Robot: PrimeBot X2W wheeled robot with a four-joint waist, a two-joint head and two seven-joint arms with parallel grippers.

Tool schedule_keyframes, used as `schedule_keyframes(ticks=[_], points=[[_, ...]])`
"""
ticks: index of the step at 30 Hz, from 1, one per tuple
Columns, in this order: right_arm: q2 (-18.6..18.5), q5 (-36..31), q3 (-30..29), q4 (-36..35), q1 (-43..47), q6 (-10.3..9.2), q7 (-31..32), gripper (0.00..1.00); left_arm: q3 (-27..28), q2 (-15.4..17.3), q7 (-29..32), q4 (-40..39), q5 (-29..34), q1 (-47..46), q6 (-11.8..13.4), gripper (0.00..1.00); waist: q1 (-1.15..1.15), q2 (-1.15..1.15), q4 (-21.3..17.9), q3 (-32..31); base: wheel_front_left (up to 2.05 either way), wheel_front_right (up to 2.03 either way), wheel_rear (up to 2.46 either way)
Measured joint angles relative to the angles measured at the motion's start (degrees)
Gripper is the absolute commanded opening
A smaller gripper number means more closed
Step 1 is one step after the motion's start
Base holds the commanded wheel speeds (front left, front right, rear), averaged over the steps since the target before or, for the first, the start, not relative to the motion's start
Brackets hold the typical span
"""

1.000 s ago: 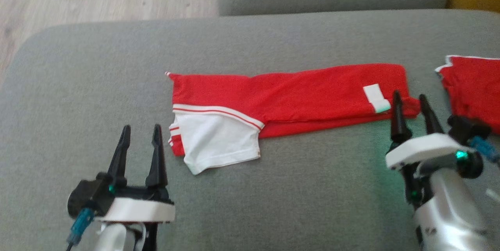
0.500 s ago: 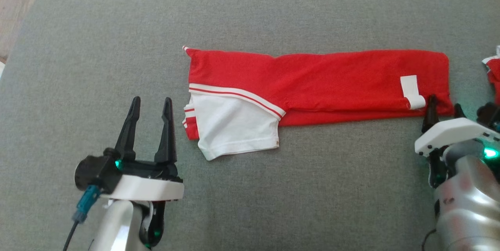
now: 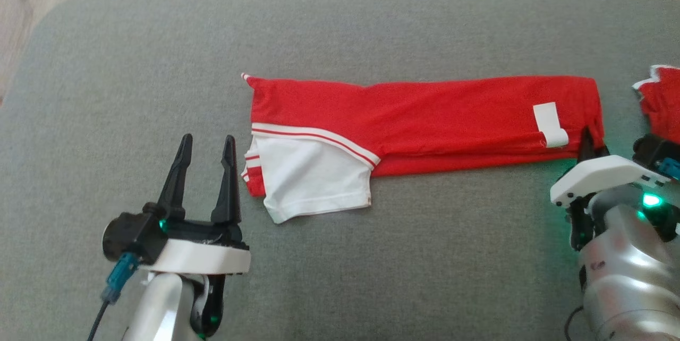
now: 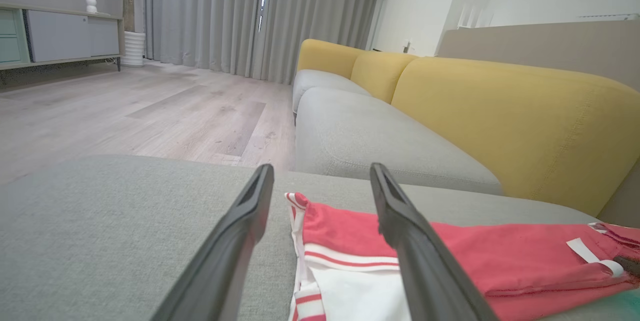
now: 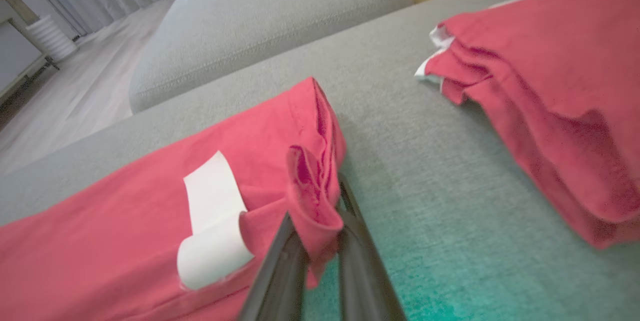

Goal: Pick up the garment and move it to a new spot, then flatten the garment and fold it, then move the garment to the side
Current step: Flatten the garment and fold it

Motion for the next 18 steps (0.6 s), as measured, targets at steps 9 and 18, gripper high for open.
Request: schedule_keyframes(ticks=[9,18], points=[[-3.31,0.0,-1.0,-3.85,4.1,0.0,-1.43,0.0,-1.46,-0.02,0.0,-0.24,1.94,1.4,0.0,1.0,0.0,0.0,-2.3,-4.78,0.0,0.0,0.0],[-2.55,0.99,1.98,-7.03,5.23,0.0,-1.41,0.0,-1.79,-0.01,0.0,-1.08,1.32,4.29,0.13,1.0,-0.01,0.0,-3.32,-9.39,0.0,0.0,0.0]])
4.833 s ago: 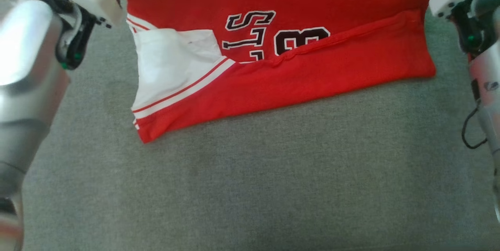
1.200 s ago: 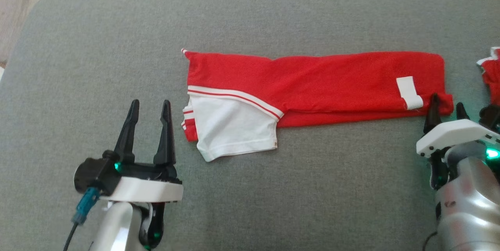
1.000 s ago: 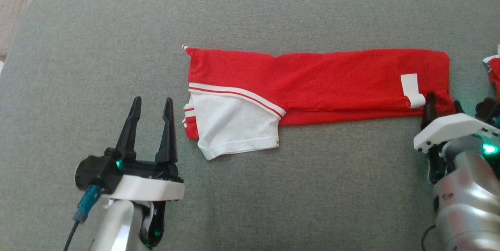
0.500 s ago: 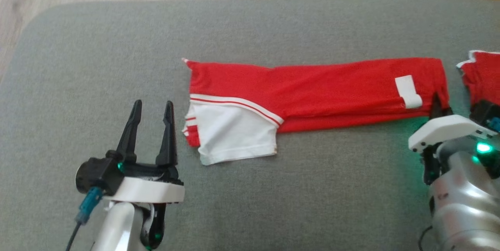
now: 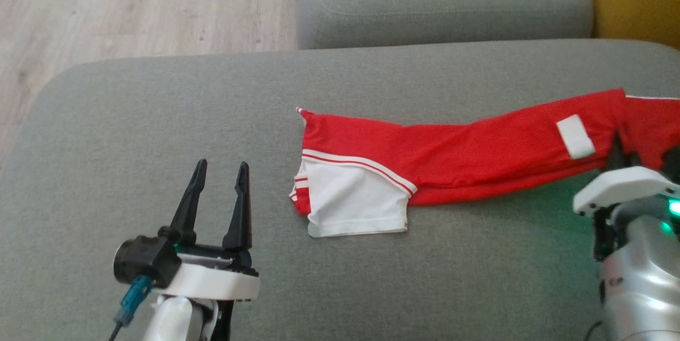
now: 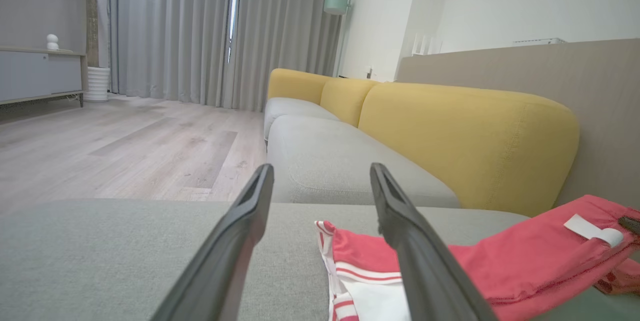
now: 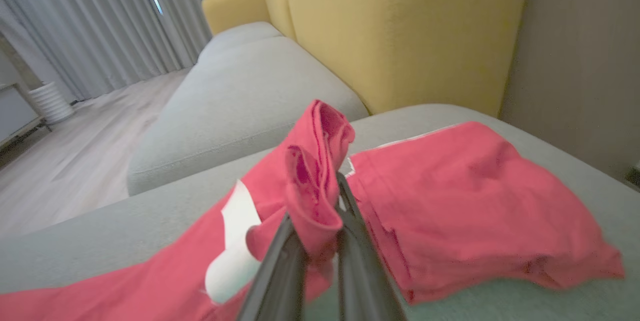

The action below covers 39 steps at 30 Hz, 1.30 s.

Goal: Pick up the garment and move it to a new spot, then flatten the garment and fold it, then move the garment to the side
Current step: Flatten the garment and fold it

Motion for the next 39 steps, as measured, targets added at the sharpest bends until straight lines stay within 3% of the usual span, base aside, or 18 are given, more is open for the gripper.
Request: schedule_keyframes(ticks=[7,16,25,33,34,35,39], points=[[2.46,5.13,11.22,-2.83,-0.03,0.0,0.59,0.0,0.02,0.02,0.0,-0.68,0.03,0.81,0.53,1.0,0.0,0.0,3.47,-1.71,0.0,0.0,0.0],[2.52,23.96,33.78,-8.24,1.69,0.0,2.1,0.0,0.02,0.04,0.0,-0.13,0.22,1.07,0.52,1.0,0.01,0.0,10.86,-3.33,0.0,0.0,0.0],[2.52,31.65,43.76,-8.28,3.81,0.0,2.22,0.0,-0.35,0.08,0.0,0.07,0.76,1.85,0.44,1.0,0.01,0.0,17.83,-3.68,0.0,0.0,0.0],[2.49,35.89,49.1,-1.45,2.42,0.0,1.94,0.0,-1.96,0.08,0.0,0.09,0.75,1.66,0.38,1.0,0.01,0.0,23.02,-1.57,0.0,0.0,0.0],[2.48,36.77,49.77,-0.58,2.19,0.0,1.94,0.45,-1.98,0.08,0.0,0.13,0.64,1.58,0.38,1.0,0.01,0.0,23.58,-1.28,0.0,0.0,0.0],[2.44,37.63,50.6,-0.05,2.0,0.0,1.94,1.0,-2.05,0.08,0.0,0.16,0.62,1.52,0.38,1.0,0.01,0.0,24.08,-0.99,0.0,0.0,0.0],[2.49,40.5,54.3,1.08,1.57,0.0,1.53,1.0,-2.41,0.08,0.0,0.57,0.63,0.93,0.38,1.0,0.01,0.0,25.37,0.0,0.0,0.0,0.0]])
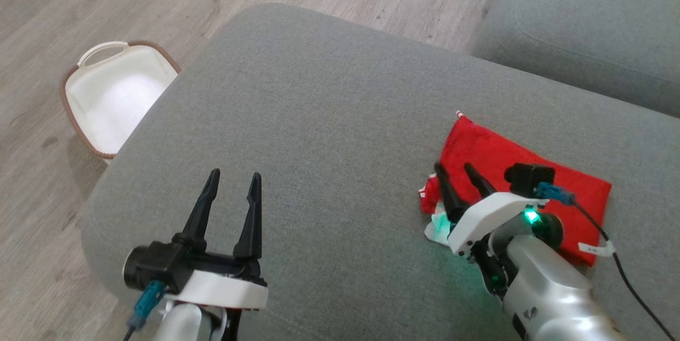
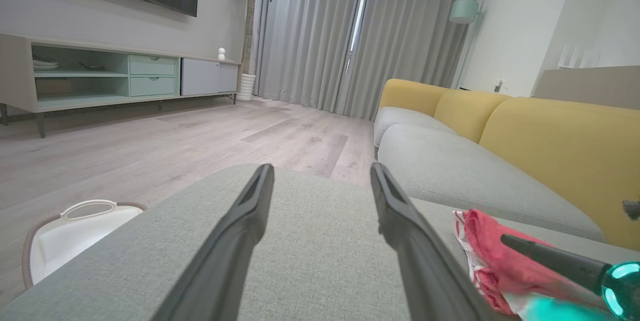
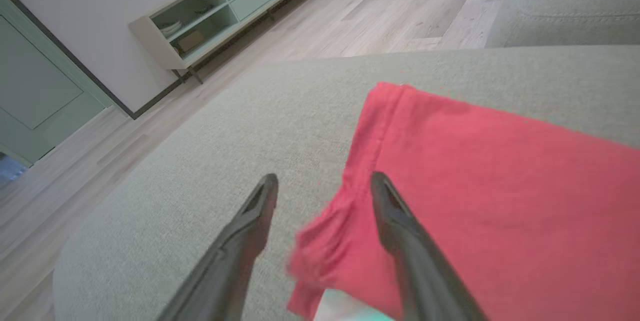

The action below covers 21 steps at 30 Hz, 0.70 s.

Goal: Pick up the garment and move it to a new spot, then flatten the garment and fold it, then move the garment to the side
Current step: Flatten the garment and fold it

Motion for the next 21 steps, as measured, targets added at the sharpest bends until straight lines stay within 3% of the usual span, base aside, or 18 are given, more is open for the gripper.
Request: schedule_keyframes(ticks=[6,11,16,21], points=[[-0.01,2.81,1.77,1.56,-1.69,0.0,-1.12,1.0,0.12,0.04,0.0,0.31,0.09,-0.49,0.0,1.0,0.0,0.0,-1.88,-0.29,0.0,0.0,0.0],[-0.08,-1.45,-1.96,1.82,-5.41,0.0,-2.1,1.0,0.45,0.08,0.0,0.32,0.16,-0.49,0.01,1.0,0.0,0.0,-5.38,-1.11,0.0,0.0,0.0],[-3.25,-12.24,-9.93,-8.32,-4.11,0.0,-2.12,1.0,1.57,0.1,0.0,0.05,0.57,-0.48,0.11,1.0,0.0,0.0,-10.07,-1.97,0.0,0.0,0.0],[-4.66,-20.8,-16.88,-18.41,5.33,0.0,-2.21,1.0,3.25,0.1,0.0,0.12,0.57,-0.46,0.14,1.0,0.0,0.0,-14.83,-2.65,0.0,0.0,0.0]])
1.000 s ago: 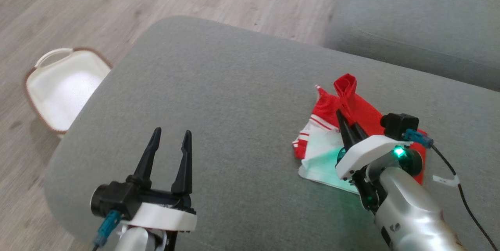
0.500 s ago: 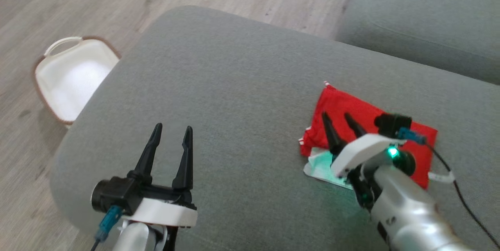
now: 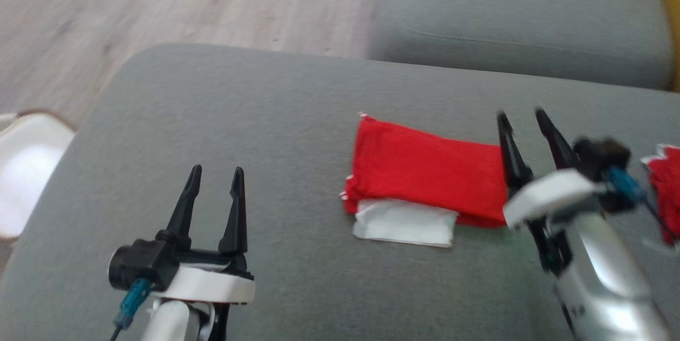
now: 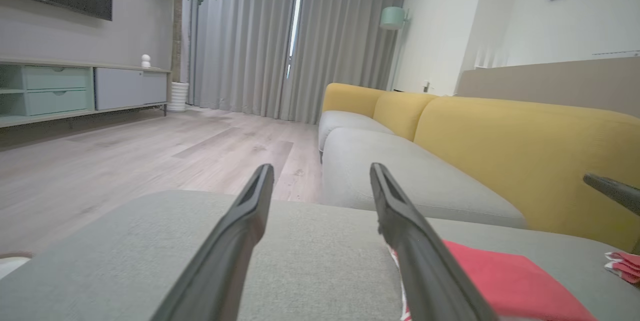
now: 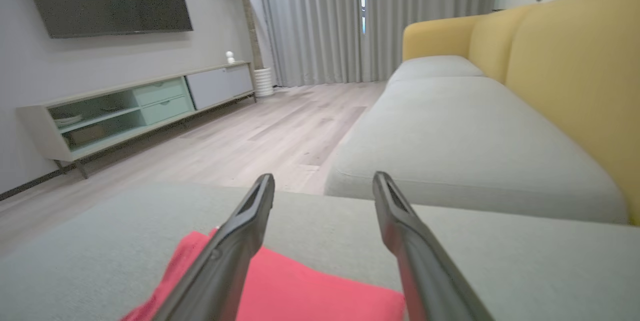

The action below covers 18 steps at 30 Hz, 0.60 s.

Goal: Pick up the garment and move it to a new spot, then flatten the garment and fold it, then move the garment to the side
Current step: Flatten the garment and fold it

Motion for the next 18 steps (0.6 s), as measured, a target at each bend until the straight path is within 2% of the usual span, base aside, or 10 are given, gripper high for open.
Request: schedule_keyframes(ticks=[5,10,18], points=[[0.41,-5.7,-6.33,-9.62,8.55,0.0,0.0,1.0,1.02,-0.03,0.0,0.12,0.03,0.14,-0.02,1.0,0.0,0.0,-3.93,-0.24,0.0,0.0,0.0],[3.2,-7.42,-9.59,-16.42,14.68,0.0,-0.01,1.0,1.42,-0.05,0.0,0.1,0.11,1.66,-0.09,1.0,0.0,0.0,-7.05,-0.05,0.0,0.0,0.0],[4.71,-8.91,-10.69,-19.62,20.32,0.0,-0.01,1.0,3.26,-0.09,0.0,-0.18,0.32,4.84,-0.09,1.0,0.0,0.0,-9.54,0.58,0.0,0.0,0.0]])
